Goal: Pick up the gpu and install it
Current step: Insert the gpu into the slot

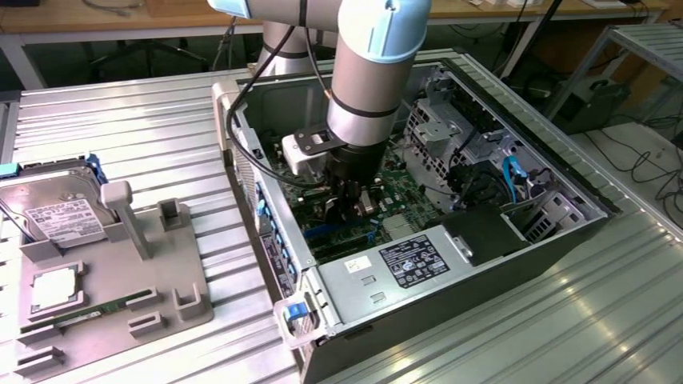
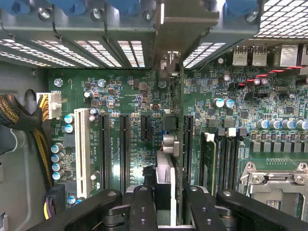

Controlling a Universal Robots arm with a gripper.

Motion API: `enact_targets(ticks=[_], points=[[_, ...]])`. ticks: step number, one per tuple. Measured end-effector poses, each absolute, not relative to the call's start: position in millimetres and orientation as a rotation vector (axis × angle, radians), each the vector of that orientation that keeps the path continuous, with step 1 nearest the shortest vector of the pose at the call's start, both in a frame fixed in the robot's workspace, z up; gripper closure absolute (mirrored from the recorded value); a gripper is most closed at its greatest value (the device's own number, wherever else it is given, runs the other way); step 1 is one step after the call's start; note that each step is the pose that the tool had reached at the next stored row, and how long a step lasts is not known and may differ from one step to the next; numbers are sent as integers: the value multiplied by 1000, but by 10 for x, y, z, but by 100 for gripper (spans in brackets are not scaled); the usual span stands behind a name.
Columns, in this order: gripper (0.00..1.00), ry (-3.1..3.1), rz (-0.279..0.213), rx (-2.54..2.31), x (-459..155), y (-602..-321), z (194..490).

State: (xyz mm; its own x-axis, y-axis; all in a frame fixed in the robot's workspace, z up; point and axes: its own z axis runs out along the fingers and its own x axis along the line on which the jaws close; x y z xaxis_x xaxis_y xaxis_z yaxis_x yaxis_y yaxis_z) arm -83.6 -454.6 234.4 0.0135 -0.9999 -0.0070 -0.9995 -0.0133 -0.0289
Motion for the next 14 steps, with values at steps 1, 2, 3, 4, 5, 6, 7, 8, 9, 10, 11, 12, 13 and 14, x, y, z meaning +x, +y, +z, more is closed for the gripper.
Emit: enact_targets(ticks=[1,2,3,4,5,6,7,8,9,10,11,12,13,14], points=[[72,2189,-24,-2218,-836,-4546,2344],[72,2189,-24,-2218,-836,-4546,2344],[72,2189,-24,-2218,-836,-4546,2342],[72,2189,-24,-2218,-836,-4546,2340],[72,2189,-25,-2219,-835,-4546,2339],[72,2190,-26,-2219,-836,-4546,2335],[72,2190,-26,-2219,-836,-4546,2335],[72,2190,-26,-2219,-836,-4546,2334],[72,2190,-27,-2219,-836,-4546,2332],[72,2190,-27,-2219,-836,-4545,2329],[72,2190,-28,-2220,-836,-4545,2328],[72,2190,-28,-2220,-837,-4546,2327],[72,2191,-28,-2220,-837,-4546,2327],[72,2191,-28,-2220,-837,-4546,2326]])
